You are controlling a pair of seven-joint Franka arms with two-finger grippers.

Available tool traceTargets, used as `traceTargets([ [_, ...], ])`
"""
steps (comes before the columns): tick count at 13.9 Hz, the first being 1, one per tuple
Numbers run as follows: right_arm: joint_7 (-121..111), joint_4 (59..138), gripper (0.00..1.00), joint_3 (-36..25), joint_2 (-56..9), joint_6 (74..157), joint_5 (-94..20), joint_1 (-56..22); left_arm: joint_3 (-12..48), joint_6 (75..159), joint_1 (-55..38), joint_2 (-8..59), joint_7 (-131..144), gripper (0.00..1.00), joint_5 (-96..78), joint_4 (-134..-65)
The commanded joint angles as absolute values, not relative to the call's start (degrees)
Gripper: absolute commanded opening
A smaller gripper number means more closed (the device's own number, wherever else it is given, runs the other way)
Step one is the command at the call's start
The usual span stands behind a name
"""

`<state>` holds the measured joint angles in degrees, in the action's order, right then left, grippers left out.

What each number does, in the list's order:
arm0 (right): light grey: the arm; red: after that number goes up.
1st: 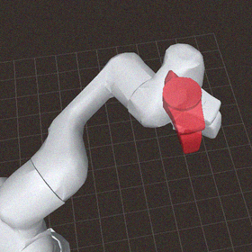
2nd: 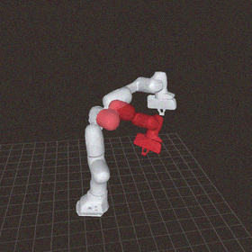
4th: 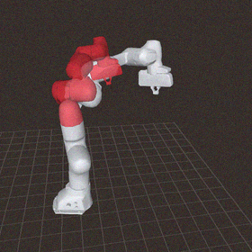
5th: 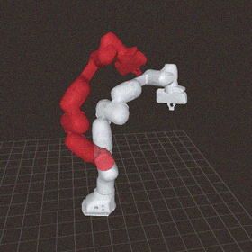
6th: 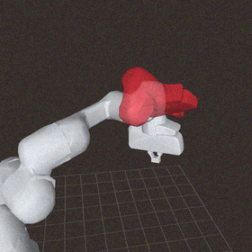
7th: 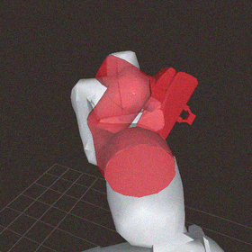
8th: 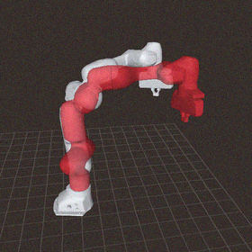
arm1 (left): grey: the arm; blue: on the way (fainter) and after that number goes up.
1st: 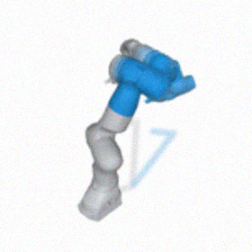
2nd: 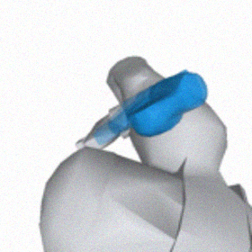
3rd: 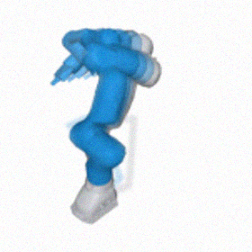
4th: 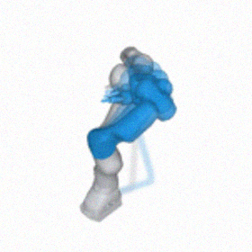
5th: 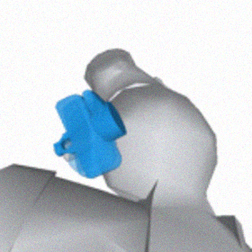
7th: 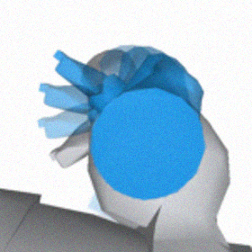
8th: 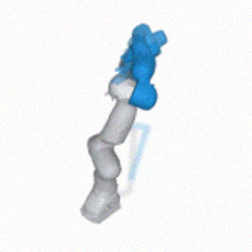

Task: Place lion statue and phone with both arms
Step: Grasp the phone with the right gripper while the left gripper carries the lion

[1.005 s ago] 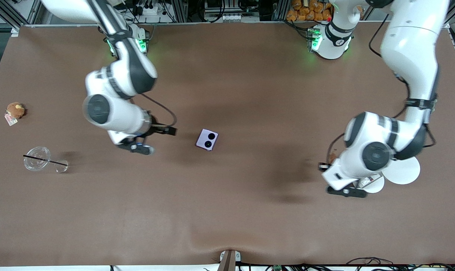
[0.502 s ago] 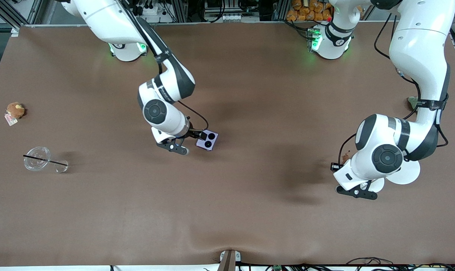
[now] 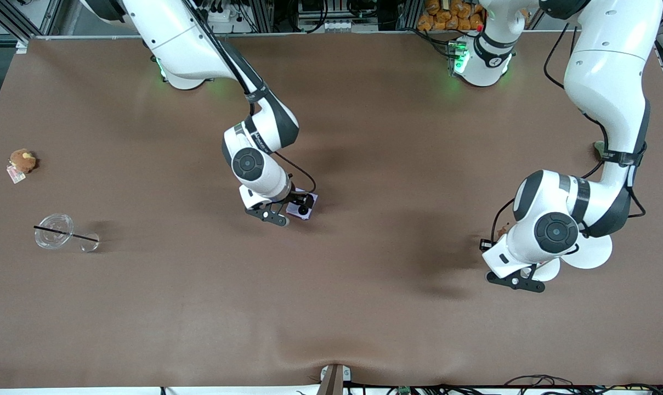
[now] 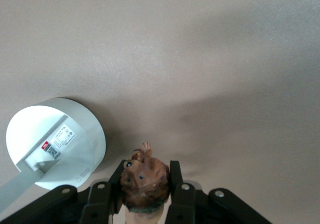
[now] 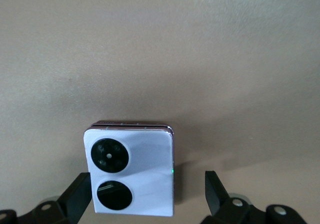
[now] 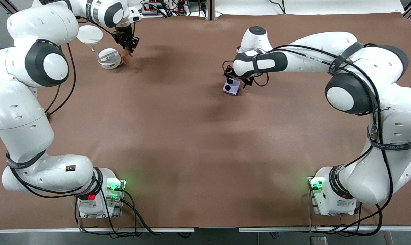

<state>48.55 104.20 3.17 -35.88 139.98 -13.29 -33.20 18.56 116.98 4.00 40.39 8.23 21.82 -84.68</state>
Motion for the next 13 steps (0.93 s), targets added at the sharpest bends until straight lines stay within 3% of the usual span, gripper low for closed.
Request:
traceTargets([
  [1,51.42,102.04,1.00,2.55,-37.44,140.10,-13.54,-34.89,18.55,119.96,4.39,42.00,9.14,0.00,23.64,-85.08],
  [13,53.17,100.90,1.00,2.20,-40.42,141.68,-13.27,-36.56,17.67,124.80,5.54,45.61,9.32,0.00,26.81,-84.90],
])
